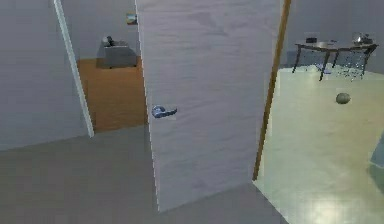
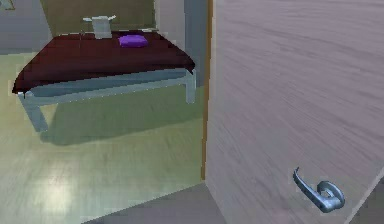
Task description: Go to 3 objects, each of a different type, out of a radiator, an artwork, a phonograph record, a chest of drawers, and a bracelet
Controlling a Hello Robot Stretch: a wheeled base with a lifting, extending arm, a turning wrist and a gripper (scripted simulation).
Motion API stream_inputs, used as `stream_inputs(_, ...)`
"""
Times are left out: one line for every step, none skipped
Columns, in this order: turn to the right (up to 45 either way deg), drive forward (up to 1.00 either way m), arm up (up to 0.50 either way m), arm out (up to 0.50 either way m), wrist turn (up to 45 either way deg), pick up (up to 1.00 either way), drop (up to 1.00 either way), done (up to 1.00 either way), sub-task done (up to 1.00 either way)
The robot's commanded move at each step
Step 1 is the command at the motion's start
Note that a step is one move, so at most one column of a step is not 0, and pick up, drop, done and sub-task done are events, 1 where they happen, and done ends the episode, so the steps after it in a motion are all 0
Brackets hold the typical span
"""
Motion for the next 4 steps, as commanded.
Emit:
stream_inputs(6.0, 0.0, 0.0, 0.0, 0.0, 0.0, 0.0, 0.0, 0.0)
stream_inputs(0.0, 0.25, 0.0, 0.0, 0.0, 0.0, 0.0, 0.0, 0.0)
stream_inputs(45.0, 0.0, 0.0, 0.0, 0.0, 0.0, 0.0, 0.0, 0.0)
stream_inputs(0.0, 1.0, 0.0, 0.0, 0.0, 0.0, 0.0, 0.0, 0.0)
